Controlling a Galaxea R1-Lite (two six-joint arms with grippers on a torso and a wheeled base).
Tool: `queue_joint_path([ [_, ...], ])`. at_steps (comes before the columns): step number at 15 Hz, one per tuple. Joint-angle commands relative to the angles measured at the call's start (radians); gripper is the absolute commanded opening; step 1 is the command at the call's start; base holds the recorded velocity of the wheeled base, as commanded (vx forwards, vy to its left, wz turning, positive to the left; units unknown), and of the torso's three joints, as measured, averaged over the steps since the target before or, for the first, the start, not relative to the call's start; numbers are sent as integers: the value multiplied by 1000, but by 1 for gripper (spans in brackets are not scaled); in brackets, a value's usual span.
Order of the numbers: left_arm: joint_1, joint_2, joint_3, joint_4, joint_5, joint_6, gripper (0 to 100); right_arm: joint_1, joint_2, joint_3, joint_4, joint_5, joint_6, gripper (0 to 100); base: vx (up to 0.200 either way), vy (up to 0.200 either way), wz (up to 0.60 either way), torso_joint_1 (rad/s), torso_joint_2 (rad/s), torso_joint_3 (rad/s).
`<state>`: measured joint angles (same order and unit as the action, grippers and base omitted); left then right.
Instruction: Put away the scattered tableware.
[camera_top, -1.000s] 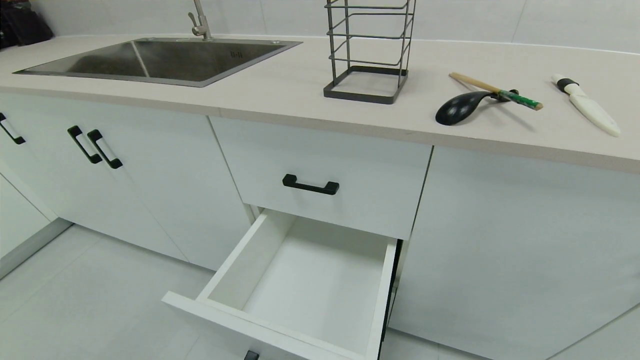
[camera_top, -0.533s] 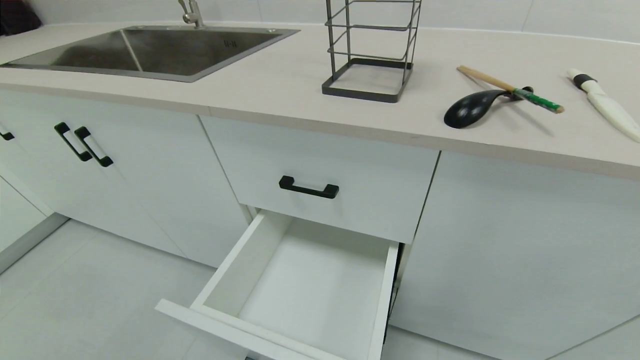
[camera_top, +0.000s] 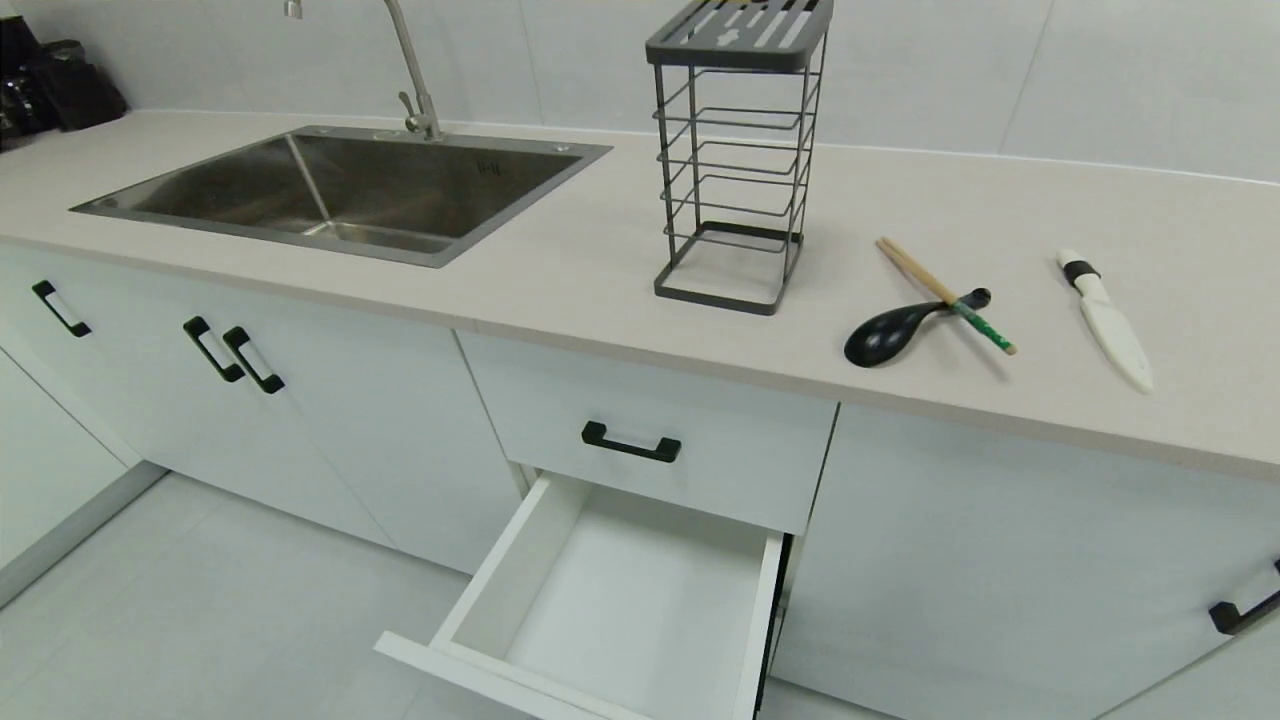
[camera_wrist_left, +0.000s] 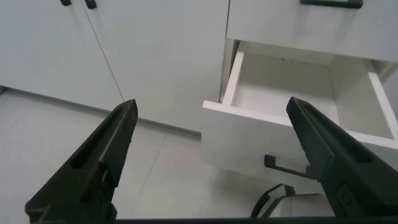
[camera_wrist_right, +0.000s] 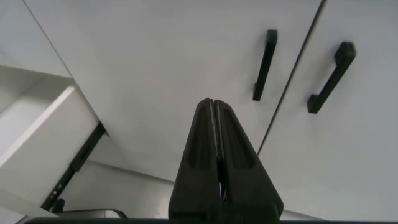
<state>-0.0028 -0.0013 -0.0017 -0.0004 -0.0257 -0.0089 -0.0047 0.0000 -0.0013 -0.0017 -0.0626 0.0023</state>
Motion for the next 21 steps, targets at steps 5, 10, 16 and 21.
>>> queue_joint_path([
  [5,0,1,0,0,0,0,100,0,0,1,0,4,-12,0,0,0,0,160,-482,-218],
  [10,0,1,0,0,0,0,100,0,2,0,-1,4,-13,0,0,0,0,357,-492,-239],
  [16,0,1,0,0,0,0,100,12,29,0,-1,38,-50,100,0,0,0,195,-374,-177],
  [21,0,1,0,0,0,0,100,8,2,1,-1,41,-24,100,0,0,0,8,-15,-7],
])
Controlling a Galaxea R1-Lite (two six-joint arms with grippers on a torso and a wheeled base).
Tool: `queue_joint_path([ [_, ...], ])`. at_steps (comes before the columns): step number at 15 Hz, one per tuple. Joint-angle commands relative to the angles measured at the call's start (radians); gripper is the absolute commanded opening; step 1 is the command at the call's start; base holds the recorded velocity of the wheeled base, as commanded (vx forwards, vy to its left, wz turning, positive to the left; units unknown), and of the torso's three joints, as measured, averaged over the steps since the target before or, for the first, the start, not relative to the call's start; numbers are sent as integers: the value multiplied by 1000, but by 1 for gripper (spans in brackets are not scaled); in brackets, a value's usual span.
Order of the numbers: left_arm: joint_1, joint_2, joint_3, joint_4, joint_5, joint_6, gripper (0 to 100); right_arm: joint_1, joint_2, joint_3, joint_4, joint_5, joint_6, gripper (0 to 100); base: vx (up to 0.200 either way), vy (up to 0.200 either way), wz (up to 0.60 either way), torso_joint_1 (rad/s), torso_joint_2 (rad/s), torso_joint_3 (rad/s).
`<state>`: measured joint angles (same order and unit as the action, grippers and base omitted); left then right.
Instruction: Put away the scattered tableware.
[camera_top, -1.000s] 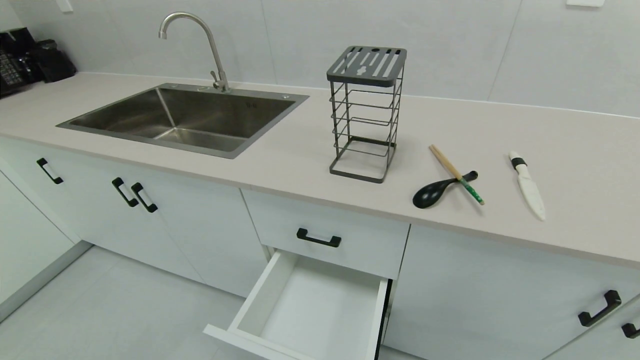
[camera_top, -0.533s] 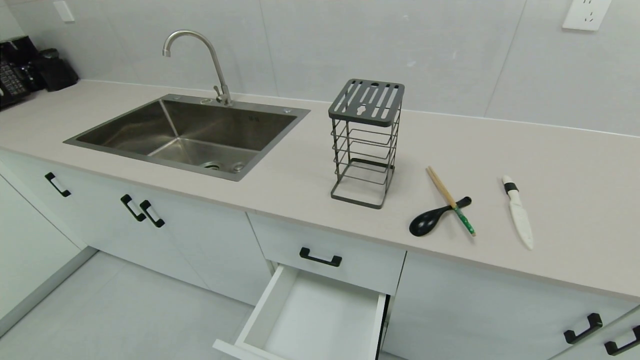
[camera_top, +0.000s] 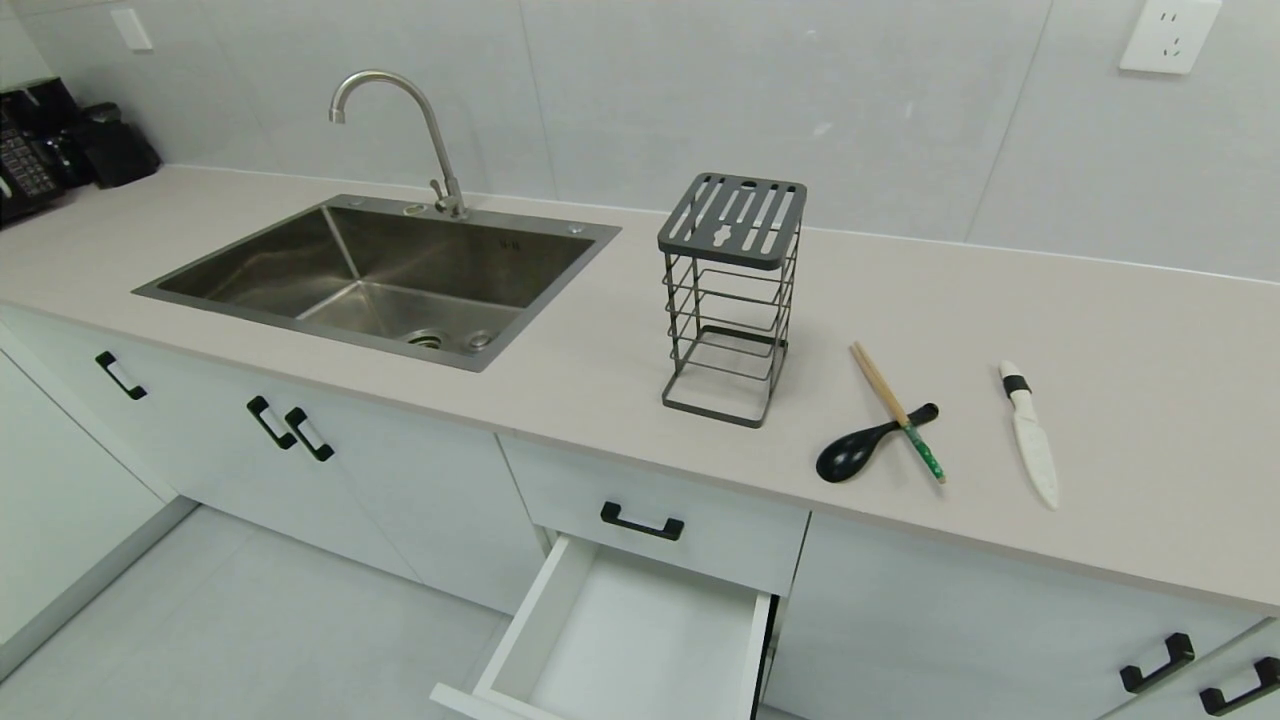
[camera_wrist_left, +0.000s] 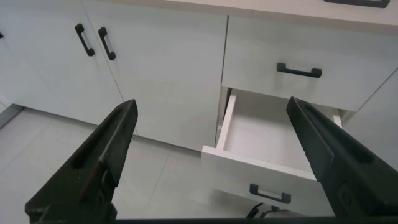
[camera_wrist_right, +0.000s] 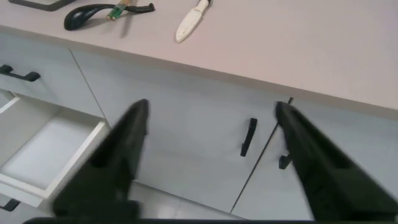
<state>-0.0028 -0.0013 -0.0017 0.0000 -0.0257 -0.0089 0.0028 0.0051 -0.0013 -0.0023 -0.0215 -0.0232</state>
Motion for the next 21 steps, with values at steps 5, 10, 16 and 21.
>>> queue_joint_path([
  [5,0,1,0,0,0,0,100,-1,-5,1,-5,-2,3,100,0,0,0,0,0,0],
  [10,0,1,0,0,0,0,100,-1,-4,1,-203,-9,-46,100,0,0,0,0,0,0],
  [16,0,1,0,0,0,0,100,2,288,-238,10,81,-84,100,0,0,0,0,0,0],
  [21,0,1,0,0,0,0,100,6,720,-252,-240,176,-173,100,0,0,0,0,0,0],
])
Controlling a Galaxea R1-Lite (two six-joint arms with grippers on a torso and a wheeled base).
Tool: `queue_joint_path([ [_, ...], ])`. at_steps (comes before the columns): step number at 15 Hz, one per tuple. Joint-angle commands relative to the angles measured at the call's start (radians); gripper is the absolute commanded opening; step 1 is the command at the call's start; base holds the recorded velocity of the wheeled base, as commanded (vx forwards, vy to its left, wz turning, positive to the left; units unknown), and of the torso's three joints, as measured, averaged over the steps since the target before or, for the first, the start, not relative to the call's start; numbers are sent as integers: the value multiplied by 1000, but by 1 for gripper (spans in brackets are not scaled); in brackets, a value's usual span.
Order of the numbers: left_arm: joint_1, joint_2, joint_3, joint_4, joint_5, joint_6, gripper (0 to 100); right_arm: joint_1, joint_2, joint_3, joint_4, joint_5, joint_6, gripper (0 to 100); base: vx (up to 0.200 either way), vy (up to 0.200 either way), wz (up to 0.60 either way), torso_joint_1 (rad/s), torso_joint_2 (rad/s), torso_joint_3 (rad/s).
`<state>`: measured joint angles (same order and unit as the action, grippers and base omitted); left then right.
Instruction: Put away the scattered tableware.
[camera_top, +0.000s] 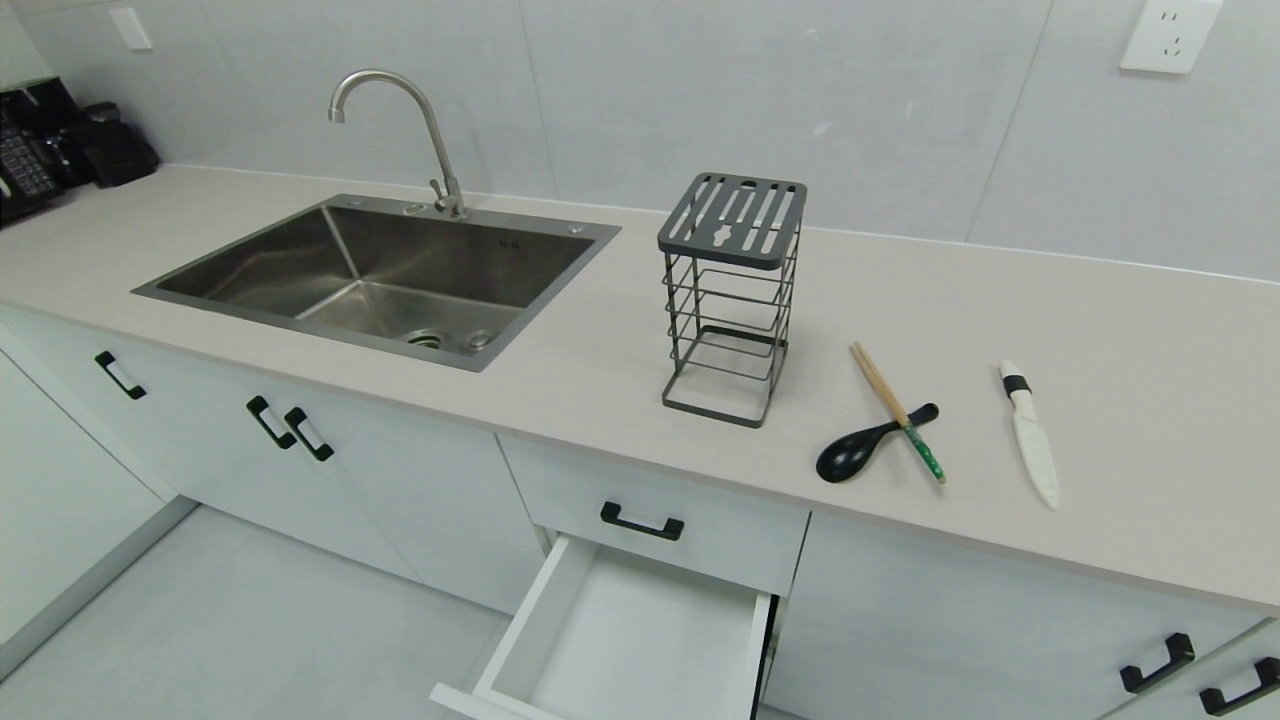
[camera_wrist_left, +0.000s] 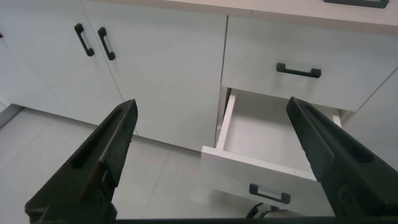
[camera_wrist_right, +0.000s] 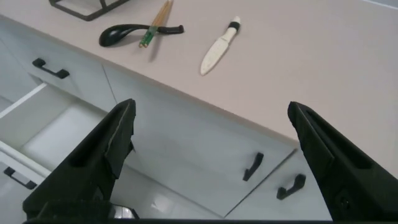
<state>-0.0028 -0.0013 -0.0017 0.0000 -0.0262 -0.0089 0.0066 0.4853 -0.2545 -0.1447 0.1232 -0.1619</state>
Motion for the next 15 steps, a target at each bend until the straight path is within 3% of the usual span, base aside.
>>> queue_joint_path([
  [1,0,1,0,0,0,0,100,3,266,4,-121,41,-36,100,0,0,0,0,0,0],
  [15,0,1,0,0,0,0,100,133,414,-94,-147,93,-62,100,0,0,0,0,0,0],
])
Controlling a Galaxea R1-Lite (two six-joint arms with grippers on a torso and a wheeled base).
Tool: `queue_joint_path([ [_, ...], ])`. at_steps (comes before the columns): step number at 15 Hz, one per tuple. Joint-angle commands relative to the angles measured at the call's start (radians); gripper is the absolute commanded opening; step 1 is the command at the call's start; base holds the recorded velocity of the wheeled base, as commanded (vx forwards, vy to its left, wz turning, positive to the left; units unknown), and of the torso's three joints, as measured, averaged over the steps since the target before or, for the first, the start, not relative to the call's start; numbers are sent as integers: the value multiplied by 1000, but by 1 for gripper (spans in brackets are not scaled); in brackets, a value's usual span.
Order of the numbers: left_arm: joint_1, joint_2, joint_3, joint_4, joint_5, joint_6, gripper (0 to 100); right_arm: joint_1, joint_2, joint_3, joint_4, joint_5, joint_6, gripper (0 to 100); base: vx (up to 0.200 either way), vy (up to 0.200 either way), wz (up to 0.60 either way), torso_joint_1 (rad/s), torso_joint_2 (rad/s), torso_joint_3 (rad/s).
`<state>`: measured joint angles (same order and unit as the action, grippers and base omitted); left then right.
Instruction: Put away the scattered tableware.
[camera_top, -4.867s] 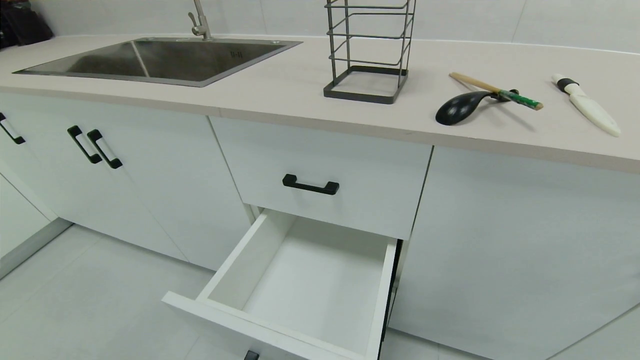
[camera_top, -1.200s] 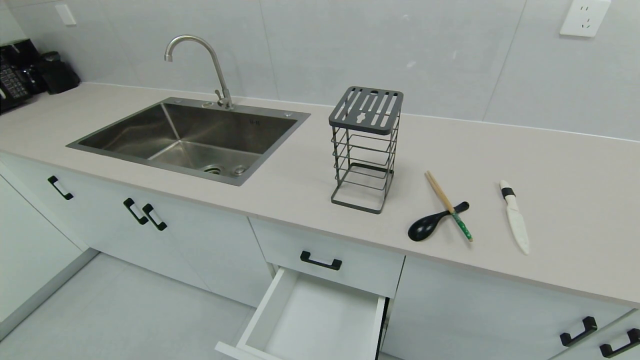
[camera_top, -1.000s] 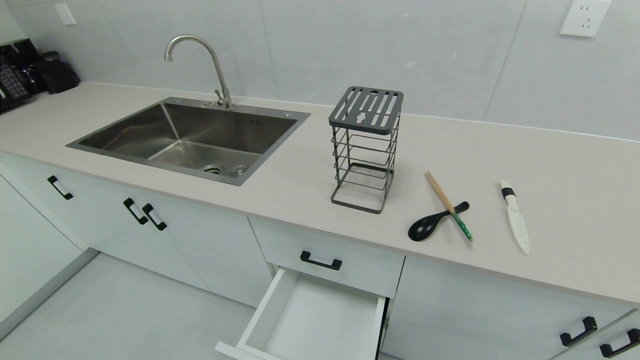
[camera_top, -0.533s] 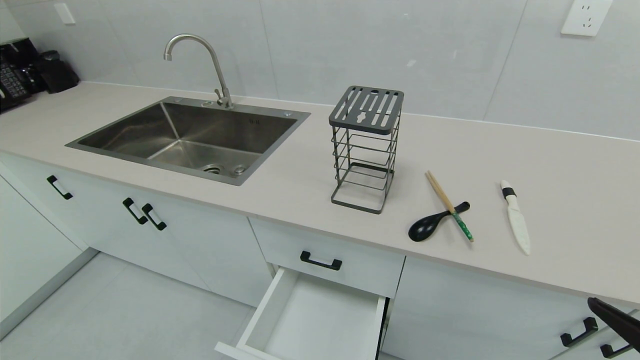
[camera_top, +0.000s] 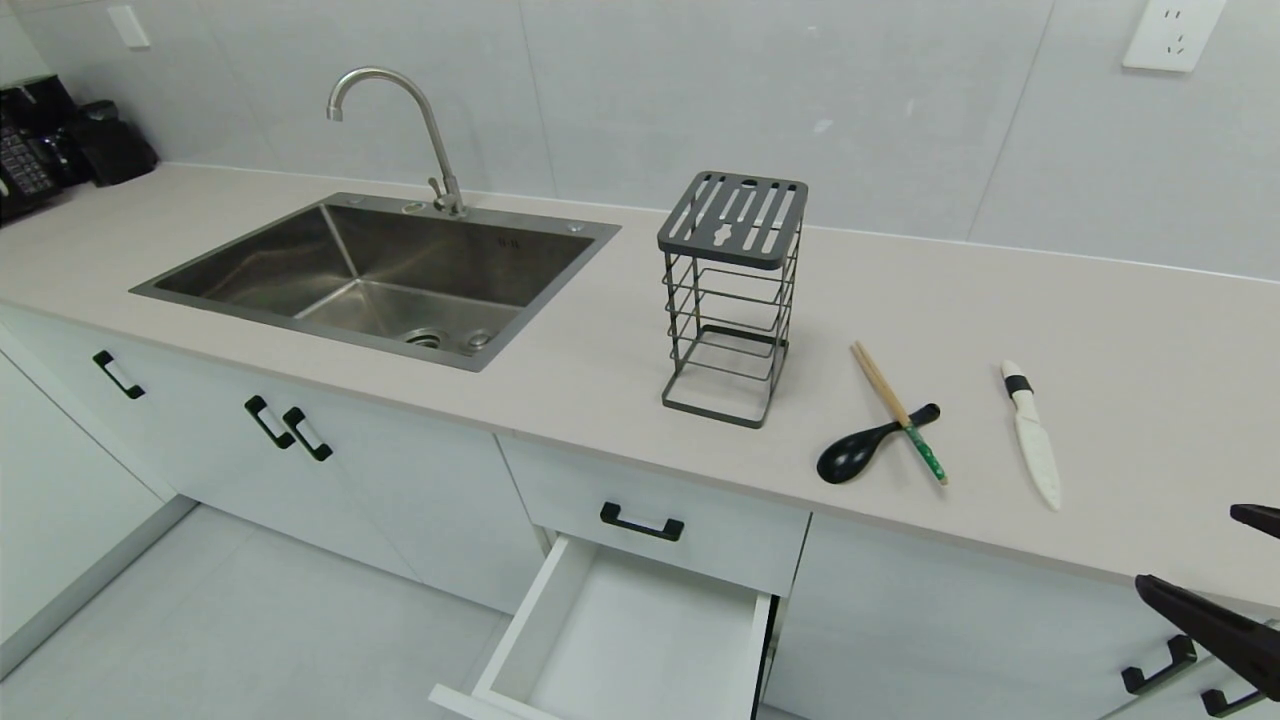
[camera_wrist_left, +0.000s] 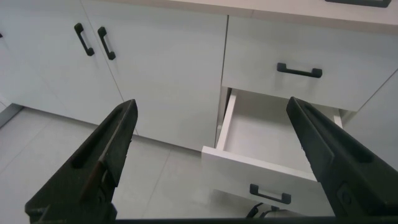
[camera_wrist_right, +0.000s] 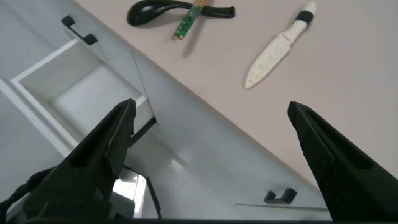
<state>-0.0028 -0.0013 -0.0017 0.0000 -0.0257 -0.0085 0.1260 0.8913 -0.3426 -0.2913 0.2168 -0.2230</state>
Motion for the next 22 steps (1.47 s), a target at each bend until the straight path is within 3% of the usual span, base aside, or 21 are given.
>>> queue_joint_path([
  [1,0,1,0,0,0,-1,100,54,26,-46,1,10,1,100,0,0,0,0,0,0],
  [5,0,1,0,0,0,-1,100,189,109,-104,1,-1,4,100,0,0,0,0,0,0],
  [6,1,1,0,0,0,-1,100,284,178,-121,1,-19,4,100,0,0,0,0,0,0],
  [7,0,1,0,0,0,-1,100,302,221,-124,-3,-31,2,100,0,0,0,0,0,0],
  [13,0,1,0,0,0,-1,100,317,446,-231,-14,-111,-3,100,0,0,0,0,0,0],
  [15,0,1,0,0,0,-1,100,305,480,-220,-65,-165,-61,100,0,0,0,0,0,0],
  [22,0,1,0,0,0,-1,100,225,597,-273,-135,-159,-62,100,0,0,0,0,0,0],
])
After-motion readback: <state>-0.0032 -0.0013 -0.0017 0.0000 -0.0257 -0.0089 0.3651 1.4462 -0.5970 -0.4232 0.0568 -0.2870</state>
